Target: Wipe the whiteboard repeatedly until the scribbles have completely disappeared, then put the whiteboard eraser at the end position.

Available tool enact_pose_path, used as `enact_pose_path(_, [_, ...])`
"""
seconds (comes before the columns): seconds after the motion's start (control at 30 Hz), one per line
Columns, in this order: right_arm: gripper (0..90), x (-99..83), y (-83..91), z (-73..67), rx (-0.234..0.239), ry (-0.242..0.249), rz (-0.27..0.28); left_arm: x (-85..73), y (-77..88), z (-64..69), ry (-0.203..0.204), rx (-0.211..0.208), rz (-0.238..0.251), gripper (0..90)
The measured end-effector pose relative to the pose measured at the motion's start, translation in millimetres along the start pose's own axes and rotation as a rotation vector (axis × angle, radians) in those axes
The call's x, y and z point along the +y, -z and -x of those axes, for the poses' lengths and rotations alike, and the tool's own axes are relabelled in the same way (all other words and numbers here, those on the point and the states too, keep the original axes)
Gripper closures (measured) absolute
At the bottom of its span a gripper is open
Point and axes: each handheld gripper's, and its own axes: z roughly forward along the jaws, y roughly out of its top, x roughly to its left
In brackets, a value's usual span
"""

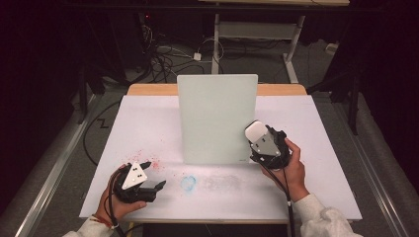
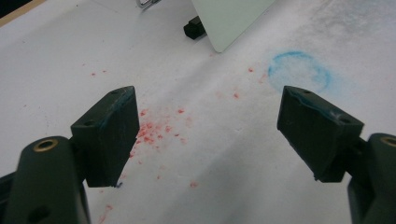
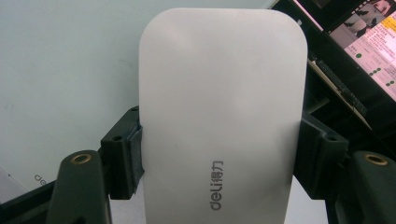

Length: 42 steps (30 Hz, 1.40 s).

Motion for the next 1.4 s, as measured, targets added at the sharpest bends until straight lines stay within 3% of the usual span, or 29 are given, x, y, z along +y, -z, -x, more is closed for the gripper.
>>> enact_pose_path(0.37, [30.9,3.3,2.5,3.6,0.024,-0.029,0.017,-1.6,1.2,0.5,0.004,-0.006,-0.004,20.2])
enact_pose_path(1.0, [30.8,7.8,21.1,24.9,0.094,-0.143,0.092,0.0,0.2,2.3,-0.006,0.003,-0.012,20.2])
enact_pose_path(1.4, [30.8,12.8,33.0,28.8,0.152,-0.158,0.12,0.1,2.0,3.3,-0.009,0.007,-0.009,20.2])
